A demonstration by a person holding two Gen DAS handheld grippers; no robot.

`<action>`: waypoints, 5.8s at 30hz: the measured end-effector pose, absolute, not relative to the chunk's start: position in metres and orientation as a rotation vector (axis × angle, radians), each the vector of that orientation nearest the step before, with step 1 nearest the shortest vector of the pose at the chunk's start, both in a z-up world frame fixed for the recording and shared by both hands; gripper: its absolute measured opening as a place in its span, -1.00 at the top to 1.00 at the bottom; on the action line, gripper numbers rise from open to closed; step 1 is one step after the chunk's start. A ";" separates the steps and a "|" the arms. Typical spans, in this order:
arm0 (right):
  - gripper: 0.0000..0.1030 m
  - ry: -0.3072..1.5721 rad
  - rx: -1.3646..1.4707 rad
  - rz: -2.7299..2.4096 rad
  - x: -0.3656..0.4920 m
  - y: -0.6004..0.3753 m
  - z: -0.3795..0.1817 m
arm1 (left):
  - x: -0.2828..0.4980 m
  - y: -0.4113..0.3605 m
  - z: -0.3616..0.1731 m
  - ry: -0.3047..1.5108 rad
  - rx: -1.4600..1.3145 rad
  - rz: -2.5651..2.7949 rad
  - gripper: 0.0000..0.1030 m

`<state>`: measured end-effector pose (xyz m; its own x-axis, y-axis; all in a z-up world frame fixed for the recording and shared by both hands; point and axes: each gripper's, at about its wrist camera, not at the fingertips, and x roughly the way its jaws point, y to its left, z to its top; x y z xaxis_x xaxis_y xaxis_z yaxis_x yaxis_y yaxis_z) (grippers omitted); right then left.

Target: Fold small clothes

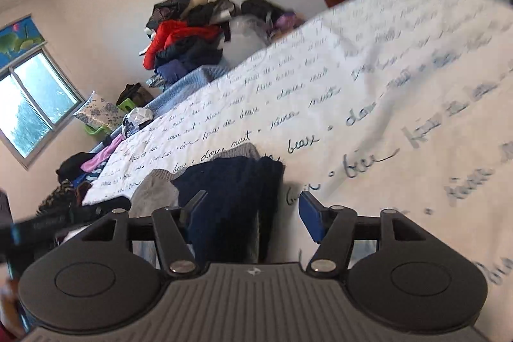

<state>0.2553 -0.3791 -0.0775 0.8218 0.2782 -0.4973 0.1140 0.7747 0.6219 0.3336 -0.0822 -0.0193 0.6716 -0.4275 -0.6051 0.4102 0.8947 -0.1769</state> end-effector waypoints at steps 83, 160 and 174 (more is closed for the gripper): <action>-0.86 0.566 0.349 0.006 0.193 -0.334 -0.018 | 0.275 -0.044 -0.035 0.761 -0.051 -0.298 -0.79; -0.95 0.770 0.198 -0.107 0.088 -0.238 -0.083 | 0.144 -0.037 -0.078 0.759 0.108 -0.097 -0.97; -0.96 0.770 0.205 -0.097 0.087 -0.240 -0.085 | 0.145 -0.034 -0.081 0.774 0.098 -0.102 -0.99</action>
<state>0.0871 -0.2400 -0.0853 0.7148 -0.0124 -0.6992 0.1618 0.9756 0.1481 0.1447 -0.0342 -0.0815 0.7107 -0.0558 -0.7013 0.1282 0.9904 0.0511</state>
